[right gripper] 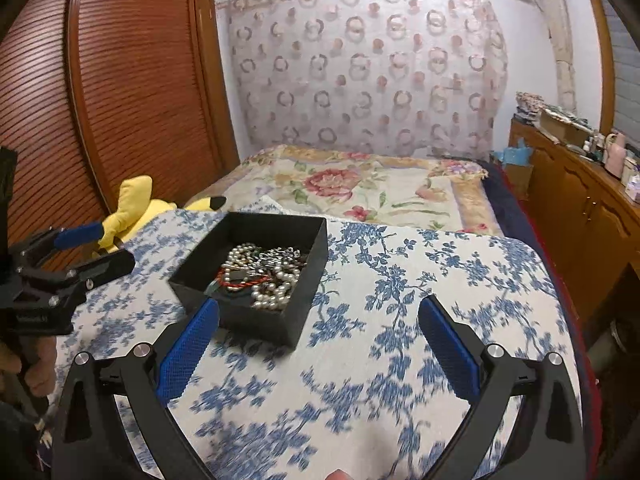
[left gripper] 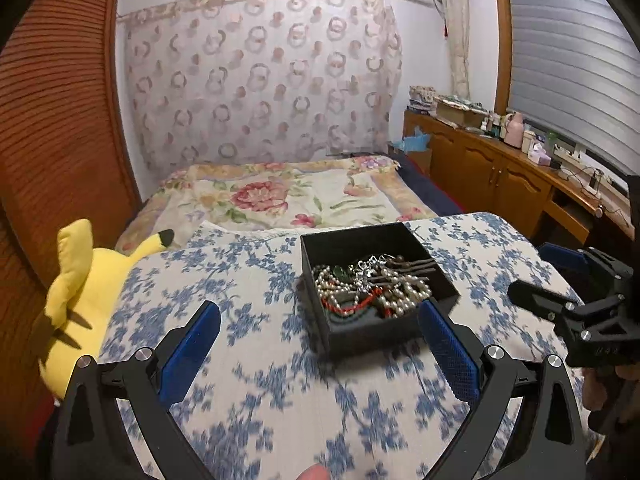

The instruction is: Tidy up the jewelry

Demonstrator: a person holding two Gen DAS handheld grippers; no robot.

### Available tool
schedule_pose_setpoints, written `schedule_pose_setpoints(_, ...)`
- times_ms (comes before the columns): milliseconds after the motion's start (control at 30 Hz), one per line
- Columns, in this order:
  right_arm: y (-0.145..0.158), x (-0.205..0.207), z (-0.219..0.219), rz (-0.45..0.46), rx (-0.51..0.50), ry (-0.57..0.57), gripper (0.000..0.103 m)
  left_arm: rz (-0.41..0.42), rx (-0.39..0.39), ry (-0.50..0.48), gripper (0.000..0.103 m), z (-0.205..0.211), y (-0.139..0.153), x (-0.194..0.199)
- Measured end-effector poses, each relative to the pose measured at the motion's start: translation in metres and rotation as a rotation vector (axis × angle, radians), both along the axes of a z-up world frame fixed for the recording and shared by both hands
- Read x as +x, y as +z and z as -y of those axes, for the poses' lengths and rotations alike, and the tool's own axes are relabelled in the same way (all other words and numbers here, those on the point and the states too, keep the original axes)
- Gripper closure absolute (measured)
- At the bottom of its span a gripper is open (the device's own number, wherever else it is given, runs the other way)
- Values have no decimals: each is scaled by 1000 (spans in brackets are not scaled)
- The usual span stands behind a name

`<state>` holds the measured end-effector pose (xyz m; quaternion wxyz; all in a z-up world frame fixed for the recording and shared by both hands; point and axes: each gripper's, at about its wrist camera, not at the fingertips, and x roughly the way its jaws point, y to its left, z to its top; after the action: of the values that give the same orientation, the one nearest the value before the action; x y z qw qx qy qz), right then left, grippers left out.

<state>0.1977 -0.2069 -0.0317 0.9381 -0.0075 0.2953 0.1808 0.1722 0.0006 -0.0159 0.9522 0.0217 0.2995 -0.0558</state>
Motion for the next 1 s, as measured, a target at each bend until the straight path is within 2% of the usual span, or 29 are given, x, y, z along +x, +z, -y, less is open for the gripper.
schedule_pose_setpoints(233, 26, -64, 7, 115, 29, -53, 2, 43, -12, 31, 8, -3, 16, -50)
schedule_pose_setpoints(400, 37, -91, 12, 156, 33, -79, 2, 61, -25, 36, 8, -6, 25, -73)
schedule_pose_setpoints(1000, 41, -103, 17, 170, 50, -88, 2, 95, -26, 34, 8, -3, 29, -89)
